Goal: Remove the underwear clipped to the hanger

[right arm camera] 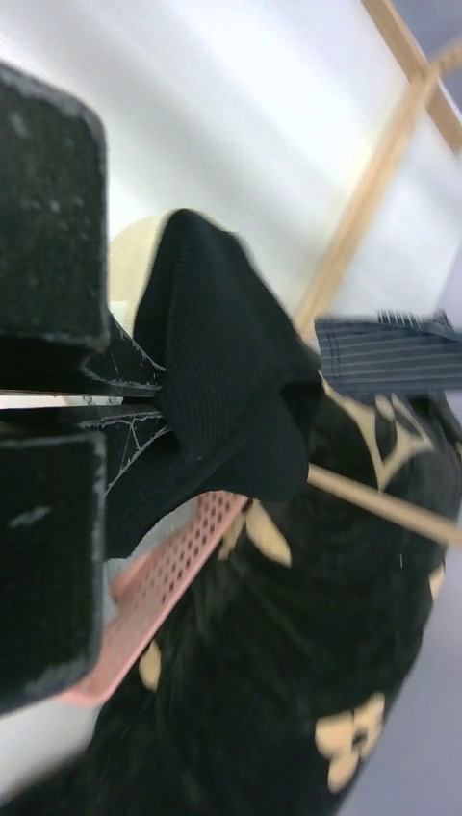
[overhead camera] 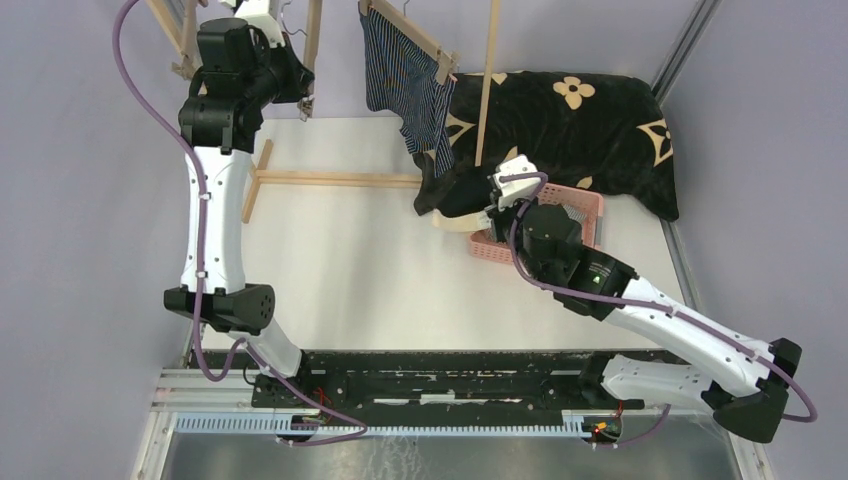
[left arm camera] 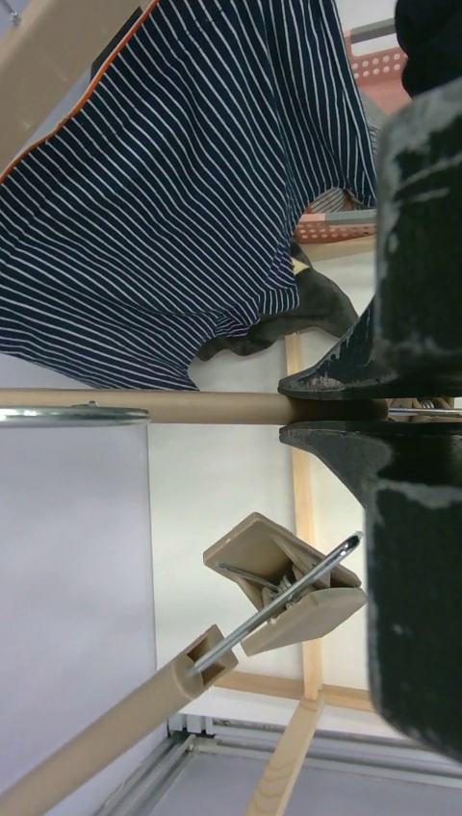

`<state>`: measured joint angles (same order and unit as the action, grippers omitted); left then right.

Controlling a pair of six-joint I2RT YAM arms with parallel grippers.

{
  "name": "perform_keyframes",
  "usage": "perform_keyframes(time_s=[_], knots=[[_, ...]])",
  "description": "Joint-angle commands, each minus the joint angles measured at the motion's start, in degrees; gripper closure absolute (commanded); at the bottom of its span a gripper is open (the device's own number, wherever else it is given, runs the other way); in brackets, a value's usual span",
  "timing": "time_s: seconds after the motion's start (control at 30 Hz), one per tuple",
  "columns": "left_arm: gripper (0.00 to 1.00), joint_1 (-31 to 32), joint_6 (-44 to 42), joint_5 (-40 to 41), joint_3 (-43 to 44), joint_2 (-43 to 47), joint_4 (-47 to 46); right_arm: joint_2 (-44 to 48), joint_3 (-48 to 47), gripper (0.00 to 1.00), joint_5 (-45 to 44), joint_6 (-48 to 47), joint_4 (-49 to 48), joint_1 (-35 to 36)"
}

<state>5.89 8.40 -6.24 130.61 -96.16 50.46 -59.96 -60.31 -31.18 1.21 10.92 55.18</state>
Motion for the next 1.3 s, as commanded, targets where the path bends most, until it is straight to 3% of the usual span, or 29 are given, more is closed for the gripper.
perform_keyframes(time_s=[0.0,0.13,0.33,0.5,0.77,1.27], knots=[[0.97,-0.53,-4.19,-4.46,1.46,-0.02,-5.1,2.24,-0.75,0.99,-14.56,-5.52,-2.8,0.28],[0.97,-0.58,-4.87,-3.57,-3.21,1.7,-9.97,2.16,-0.85,0.99,-19.25,-8.81,-3.19,0.17],[0.97,-0.74,-5.33,-3.82,-3.58,1.55,-13.7,-0.66,1.16,0.99,-23.93,-10.36,-5.53,-2.56],[0.97,-0.79,-5.5,-3.48,-6.36,2.77,-16.36,-2.05,5.27,0.99,-22.85,-5.15,-4.34,-7.35],[0.97,-1.14,-5.03,-3.61,-3.54,0.56,-17.03,-5.64,8.82,0.99,-17.62,1.25,-4.41,-16.28],[0.97,-3.35,-3.4,-4.4,0.06,-2.89,-19.51,-19.0,15.45,0.99,-18.13,10.81,-11.02,-19.67]])
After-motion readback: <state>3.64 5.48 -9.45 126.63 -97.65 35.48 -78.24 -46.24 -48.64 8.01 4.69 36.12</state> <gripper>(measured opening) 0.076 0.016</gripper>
